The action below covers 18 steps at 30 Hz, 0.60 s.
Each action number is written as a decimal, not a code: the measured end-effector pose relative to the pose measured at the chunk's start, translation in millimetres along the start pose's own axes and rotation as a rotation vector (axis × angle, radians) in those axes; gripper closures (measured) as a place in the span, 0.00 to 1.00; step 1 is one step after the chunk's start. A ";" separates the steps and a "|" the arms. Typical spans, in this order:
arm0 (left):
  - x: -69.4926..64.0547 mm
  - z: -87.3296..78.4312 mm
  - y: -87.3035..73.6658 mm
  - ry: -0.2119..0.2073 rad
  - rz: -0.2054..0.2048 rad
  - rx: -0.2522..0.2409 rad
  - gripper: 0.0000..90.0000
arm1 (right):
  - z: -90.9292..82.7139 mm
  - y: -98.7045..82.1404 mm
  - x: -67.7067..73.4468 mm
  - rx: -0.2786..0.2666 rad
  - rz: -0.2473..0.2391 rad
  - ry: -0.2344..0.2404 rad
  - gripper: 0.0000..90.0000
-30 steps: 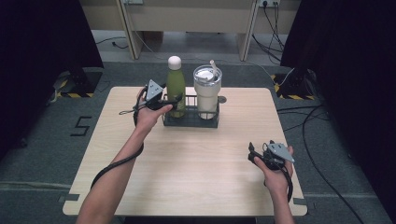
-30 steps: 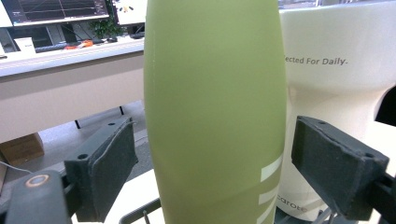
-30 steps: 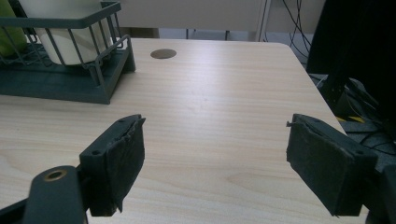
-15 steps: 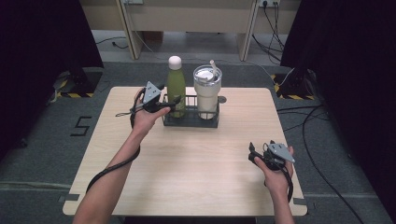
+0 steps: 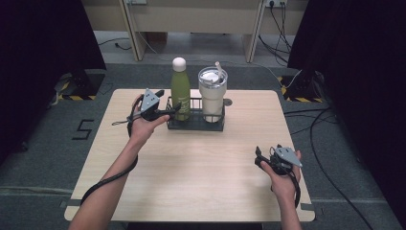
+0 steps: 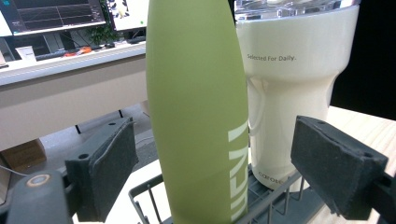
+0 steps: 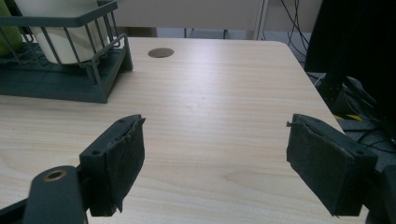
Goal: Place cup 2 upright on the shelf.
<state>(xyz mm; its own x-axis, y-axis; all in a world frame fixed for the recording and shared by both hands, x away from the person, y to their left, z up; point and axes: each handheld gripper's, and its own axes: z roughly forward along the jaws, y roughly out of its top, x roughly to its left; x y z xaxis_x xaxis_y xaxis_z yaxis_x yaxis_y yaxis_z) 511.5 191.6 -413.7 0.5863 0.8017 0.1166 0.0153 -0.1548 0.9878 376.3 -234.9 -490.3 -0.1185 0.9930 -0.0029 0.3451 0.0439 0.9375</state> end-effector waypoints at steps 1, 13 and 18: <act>-0.2 -3.2 -1.0 -0.001 0.001 0.000 0.15 | 0.1 0.0 -0.1 0.000 0.001 0.001 0.22; 0.1 -23.3 -7.0 0.000 0.009 0.006 0.16 | 0.2 -0.6 -0.3 0.004 0.002 -0.002 0.22; 0.5 -35.6 -9.7 0.007 0.008 0.005 0.16 | 0.1 -0.4 -0.3 0.002 0.000 -0.001 0.22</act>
<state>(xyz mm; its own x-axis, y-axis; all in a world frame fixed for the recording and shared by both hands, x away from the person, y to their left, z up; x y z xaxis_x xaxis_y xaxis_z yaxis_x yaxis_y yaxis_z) 482.8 214.1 -419.5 0.5809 0.8044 0.1248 0.0146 -0.1635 0.9864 376.2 -235.2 -490.7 -0.1175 0.9931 -0.0034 0.3473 0.0443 0.9367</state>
